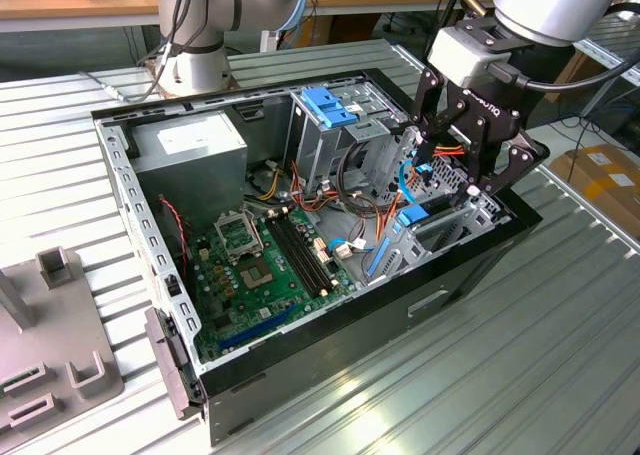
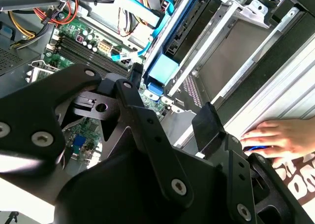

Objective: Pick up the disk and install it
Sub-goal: 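Insert the disk into the insertion slot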

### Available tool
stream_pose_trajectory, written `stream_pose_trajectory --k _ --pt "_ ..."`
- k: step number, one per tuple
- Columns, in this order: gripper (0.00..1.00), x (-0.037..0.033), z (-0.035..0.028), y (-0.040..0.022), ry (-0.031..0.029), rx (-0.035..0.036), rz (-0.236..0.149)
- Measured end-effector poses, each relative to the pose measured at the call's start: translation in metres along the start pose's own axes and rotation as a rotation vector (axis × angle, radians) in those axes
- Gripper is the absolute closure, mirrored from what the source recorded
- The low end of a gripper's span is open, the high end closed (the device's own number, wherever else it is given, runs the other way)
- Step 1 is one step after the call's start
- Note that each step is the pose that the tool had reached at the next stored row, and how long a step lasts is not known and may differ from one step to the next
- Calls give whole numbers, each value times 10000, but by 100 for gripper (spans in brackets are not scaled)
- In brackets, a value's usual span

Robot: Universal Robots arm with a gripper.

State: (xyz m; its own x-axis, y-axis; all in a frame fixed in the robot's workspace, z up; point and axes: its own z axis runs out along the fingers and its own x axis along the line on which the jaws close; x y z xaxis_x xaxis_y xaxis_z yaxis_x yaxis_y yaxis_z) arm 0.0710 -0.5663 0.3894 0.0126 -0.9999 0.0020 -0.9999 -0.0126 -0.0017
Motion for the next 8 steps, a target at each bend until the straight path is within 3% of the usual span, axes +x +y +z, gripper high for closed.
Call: stream_pose_trajectory --k 6,8 --pt "32 -3 2 -41 -1 0 0" --pt "32 -63 12 -61 2 0 0"
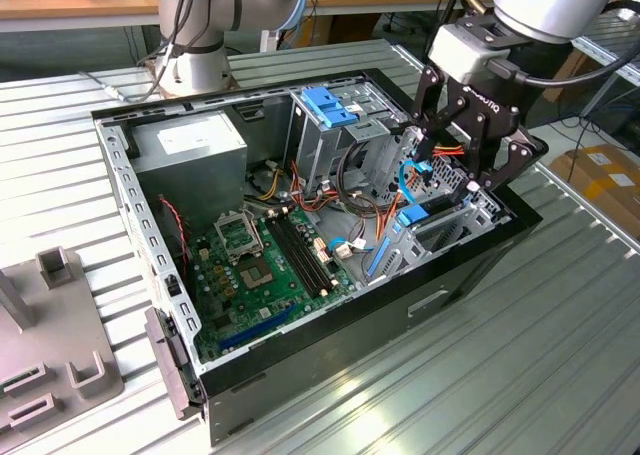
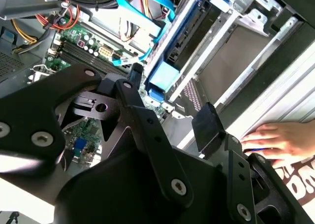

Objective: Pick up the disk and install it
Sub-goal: 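Insert the disk into the insertion slot, then insert the first disk wire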

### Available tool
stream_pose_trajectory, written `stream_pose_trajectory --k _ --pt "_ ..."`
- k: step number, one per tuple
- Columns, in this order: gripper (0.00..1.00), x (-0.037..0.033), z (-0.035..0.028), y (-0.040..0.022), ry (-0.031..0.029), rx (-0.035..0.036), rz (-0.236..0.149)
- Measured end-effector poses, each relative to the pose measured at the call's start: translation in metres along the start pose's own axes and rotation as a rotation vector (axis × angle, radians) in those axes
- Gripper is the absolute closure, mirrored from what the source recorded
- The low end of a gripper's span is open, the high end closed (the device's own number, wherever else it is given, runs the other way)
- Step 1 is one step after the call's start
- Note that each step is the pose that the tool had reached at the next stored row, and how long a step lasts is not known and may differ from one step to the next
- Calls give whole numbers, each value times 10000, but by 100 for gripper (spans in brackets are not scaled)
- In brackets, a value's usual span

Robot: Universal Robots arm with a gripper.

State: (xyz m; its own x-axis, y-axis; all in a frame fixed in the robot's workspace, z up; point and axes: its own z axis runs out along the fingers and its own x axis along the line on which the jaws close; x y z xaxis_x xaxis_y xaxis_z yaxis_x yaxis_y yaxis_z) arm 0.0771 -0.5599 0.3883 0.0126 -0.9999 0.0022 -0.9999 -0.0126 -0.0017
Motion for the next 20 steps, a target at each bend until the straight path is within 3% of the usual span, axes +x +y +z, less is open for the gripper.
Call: stream_pose_trajectory --k 4,8,20 --pt "32 -37 75 -65 -1 0 -1" --pt "32 -40 236 -85 -1 0 0" --pt "32 -40 255 -86 -2 0 0"
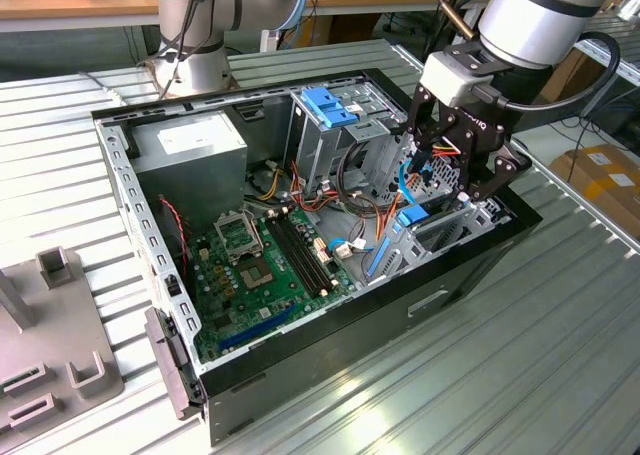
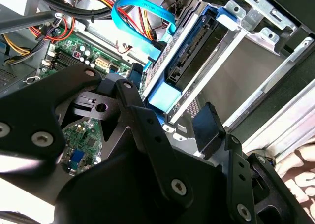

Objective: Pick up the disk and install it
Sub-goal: 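Insert the first disk wire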

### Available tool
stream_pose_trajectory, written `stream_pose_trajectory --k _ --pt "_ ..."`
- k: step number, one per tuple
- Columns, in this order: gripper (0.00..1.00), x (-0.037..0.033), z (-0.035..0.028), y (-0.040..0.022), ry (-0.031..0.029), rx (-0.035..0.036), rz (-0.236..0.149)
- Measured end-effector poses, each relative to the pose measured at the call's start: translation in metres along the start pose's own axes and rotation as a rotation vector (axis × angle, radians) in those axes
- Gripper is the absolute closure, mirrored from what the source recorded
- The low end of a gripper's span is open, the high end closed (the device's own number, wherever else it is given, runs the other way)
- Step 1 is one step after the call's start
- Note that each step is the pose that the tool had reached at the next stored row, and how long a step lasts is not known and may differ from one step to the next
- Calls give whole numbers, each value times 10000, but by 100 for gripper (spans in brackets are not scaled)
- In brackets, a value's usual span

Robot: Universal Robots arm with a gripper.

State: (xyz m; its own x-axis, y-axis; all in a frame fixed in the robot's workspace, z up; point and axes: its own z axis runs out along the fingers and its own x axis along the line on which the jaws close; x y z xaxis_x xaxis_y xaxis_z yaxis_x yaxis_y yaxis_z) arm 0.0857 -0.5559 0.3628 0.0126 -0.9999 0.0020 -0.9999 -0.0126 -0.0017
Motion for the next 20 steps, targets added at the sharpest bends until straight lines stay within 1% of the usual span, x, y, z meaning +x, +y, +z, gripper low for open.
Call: stream_pose_trajectory --k 5,7,8,12,15,16,17,18,19,20 --pt "32 0 1 -1 0 0 0" --pt "32 -1 1 -40 -1 0 0" --pt "32 -10 0 -41 1 0 1" --pt "32 -90 1 -52 0 0 0" --pt "32 -125 1 -99 0 0 -3" --pt "32 -136 1 -132 0 0 -5" --pt "32 -140 1 -180 1 0 -6" --pt "32 -140 1 -200 0 0 -7" --pt "32 -140 2 -200 8 0 -5" --pt "32 -139 20 -202 20 0 -6"
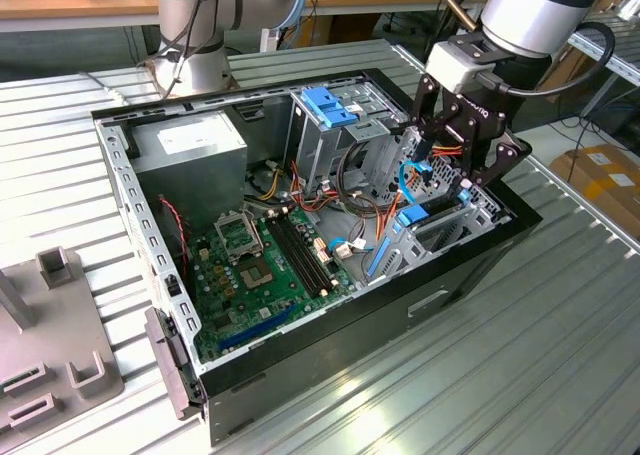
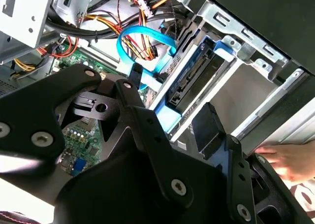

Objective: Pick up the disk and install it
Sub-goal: 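Insert the first disk wire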

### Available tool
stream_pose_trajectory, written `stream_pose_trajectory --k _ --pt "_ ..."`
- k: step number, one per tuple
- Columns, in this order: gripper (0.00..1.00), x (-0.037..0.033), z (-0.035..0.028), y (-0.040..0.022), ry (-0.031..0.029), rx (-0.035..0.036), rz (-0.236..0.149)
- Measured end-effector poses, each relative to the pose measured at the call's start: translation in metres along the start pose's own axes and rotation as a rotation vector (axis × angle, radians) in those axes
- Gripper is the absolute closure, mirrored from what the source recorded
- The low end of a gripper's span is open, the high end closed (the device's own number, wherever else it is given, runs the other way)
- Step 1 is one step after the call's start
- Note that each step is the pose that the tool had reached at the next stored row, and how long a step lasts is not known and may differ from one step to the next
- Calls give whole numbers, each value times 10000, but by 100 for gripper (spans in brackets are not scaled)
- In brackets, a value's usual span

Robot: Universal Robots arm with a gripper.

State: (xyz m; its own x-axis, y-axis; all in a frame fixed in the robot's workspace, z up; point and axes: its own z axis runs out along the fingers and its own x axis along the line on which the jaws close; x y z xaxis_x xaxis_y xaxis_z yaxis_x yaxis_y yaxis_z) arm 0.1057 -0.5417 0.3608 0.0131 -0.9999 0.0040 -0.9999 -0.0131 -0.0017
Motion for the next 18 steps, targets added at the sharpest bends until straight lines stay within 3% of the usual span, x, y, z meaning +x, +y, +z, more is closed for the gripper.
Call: stream_pose_trajectory --k 3,8,11,12,14,17,18 --pt "32 -1 36 -6 11 0 0" --pt "32 -9 42 -15 12 0 -3" --pt "52 -9 42 -15 12 0 -5" --pt "52 -9 41 -15 13 0 -6" --pt "65 -9 41 -15 13 0 -7" --pt "66 -9 41 -15 13 0 -9" --pt "73 -9 42 -15 13 0 -9"
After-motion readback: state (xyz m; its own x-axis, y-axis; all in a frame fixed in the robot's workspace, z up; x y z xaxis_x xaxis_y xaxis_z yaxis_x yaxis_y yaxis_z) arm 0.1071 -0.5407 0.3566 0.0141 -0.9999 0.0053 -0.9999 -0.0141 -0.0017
